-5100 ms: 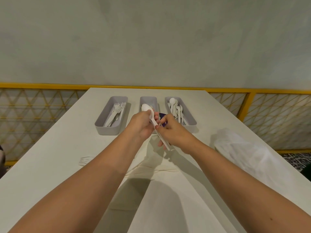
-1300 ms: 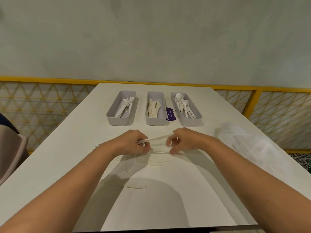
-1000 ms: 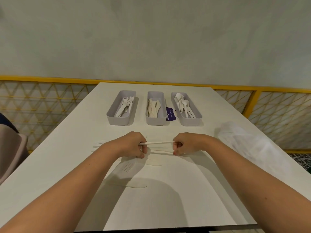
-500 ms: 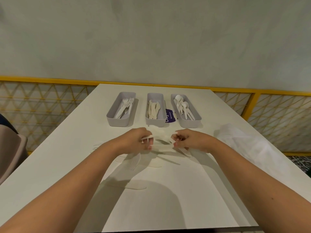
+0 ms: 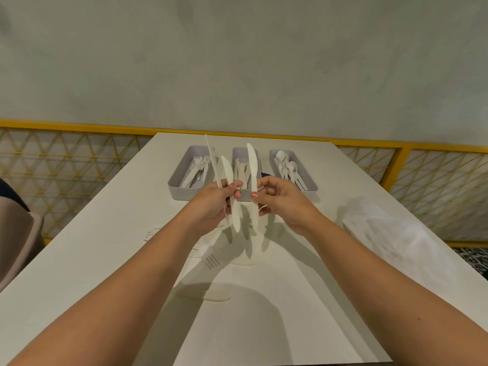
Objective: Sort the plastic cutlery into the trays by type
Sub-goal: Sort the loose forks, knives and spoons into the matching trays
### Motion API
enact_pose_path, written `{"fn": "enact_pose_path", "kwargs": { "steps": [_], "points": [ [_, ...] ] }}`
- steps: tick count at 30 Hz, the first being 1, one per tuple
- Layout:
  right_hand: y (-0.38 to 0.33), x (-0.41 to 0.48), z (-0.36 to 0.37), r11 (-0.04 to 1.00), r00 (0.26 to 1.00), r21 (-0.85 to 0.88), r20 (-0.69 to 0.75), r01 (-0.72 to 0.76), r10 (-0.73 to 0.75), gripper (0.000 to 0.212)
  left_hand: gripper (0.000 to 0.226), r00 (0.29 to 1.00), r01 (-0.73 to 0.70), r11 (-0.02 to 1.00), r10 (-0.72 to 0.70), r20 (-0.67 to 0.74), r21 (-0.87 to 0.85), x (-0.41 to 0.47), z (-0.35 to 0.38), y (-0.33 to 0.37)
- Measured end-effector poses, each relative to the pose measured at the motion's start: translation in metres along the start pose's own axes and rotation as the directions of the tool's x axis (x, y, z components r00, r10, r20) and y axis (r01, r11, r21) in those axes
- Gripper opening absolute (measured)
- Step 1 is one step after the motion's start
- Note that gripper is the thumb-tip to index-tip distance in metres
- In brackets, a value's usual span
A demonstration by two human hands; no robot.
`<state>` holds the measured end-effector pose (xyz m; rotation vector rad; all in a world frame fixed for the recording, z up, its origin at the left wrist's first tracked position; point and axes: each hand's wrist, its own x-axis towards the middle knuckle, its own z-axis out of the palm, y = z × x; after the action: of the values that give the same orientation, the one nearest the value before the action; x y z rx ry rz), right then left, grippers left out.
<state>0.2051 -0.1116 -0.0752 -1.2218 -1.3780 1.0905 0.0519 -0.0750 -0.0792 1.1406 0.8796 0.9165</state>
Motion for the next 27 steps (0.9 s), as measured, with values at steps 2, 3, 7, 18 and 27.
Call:
{"fn": "enact_pose_path", "kwargs": {
  "steps": [2, 3, 7, 18, 27],
  "points": [
    [-0.001, 0.002, 0.011, 1.000, 1.000, 0.002, -0.017, 0.009, -0.009, 0.016, 0.024, 0.999, 0.038, 0.996, -0.038, 0.001, -0.076, 0.002, 0.002, -0.001],
    [-0.001, 0.003, 0.016, 1.000, 1.000, -0.006, -0.018, 0.005, -0.005, 0.015, 0.025, 0.998, 0.057, 0.992, -0.055, 0.017, -0.112, 0.004, 0.003, -0.002],
    [-0.001, 0.007, 0.028, 0.997, 0.998, -0.042, -0.016, -0.059, 0.058, 0.008, 0.042, 0.993, 0.116, 0.968, -0.112, 0.031, -0.221, 0.005, 0.008, 0.000],
    [0.007, 0.020, 0.045, 0.960, 0.973, -0.281, -0.226, -0.018, -0.048, 0.022, 0.049, 0.991, 0.079, 0.932, -0.113, -0.077, -0.355, 0.017, 0.019, -0.001],
    [-0.012, 0.028, 0.044, 0.975, 0.979, -0.133, -0.123, -0.181, 0.165, 0.026, 0.055, 0.994, 0.064, 0.994, -0.071, -0.080, -0.087, 0.032, 0.020, -0.012]
  ]
}}
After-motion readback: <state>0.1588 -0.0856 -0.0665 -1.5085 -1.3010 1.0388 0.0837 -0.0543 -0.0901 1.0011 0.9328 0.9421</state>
